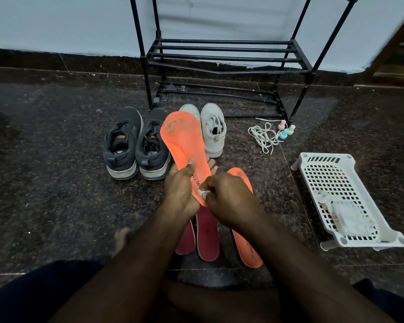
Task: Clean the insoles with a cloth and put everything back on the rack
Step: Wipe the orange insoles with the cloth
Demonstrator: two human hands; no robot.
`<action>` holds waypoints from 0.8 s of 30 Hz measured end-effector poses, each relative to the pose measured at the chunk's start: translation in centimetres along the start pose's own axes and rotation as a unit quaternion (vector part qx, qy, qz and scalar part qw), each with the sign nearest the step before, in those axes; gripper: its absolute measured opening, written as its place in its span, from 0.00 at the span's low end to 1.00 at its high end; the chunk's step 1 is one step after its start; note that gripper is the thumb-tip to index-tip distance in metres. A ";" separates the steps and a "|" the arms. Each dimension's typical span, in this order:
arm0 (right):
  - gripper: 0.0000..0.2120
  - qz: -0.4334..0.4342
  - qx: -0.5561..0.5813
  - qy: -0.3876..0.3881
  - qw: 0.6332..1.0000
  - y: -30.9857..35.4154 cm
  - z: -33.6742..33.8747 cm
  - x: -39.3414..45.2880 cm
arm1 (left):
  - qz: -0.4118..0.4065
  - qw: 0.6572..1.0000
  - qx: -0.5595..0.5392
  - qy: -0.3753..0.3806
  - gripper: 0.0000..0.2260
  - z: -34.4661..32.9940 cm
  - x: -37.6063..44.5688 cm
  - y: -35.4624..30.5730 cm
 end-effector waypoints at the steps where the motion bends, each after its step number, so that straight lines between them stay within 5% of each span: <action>1: 0.09 0.000 0.021 0.016 1.000 0.1 0.0 -0.2 | -0.004 1.000 0.000 0.001 0.10 0.0 0.1 -0.1; 4: 0.09 -0.030 0.123 -0.037 0.991 -0.5 1.5 0.0 | -0.008 1.000 0.005 0.009 0.10 -0.2 0.0 -0.3; 7: 0.08 -0.031 0.045 -0.110 0.992 -0.8 2.3 0.3 | -0.010 1.000 0.018 0.007 0.10 -0.3 -0.2 -0.1; 13: 0.07 -0.039 0.100 0.030 0.994 -0.3 0.2 0.0 | -0.023 0.999 0.019 0.016 0.10 -0.3 0.1 -0.7; 15: 0.07 -0.061 0.150 -0.023 0.987 -1.0 1.4 0.1 | -0.018 0.999 0.024 0.021 0.09 -0.4 0.1 -0.6; 18: 0.09 -0.044 0.030 -0.103 0.993 -1.0 1.7 0.4 | -0.016 0.999 0.027 0.019 0.11 -0.4 -0.1 -0.2; 24: 0.06 -0.008 0.066 0.084 0.994 -0.1 0.8 -0.1 | -0.019 0.999 0.023 0.012 0.10 -0.3 0.0 -0.4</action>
Point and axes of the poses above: each hand's wrist, its own x-axis towards the middle knuckle, its own z-axis out of the back of the hand, y = z × x, the point moved 5 cm from there along x, towards the middle knuckle, and after that the axes turned 2 degrees about -z, right-handed, at the moved point
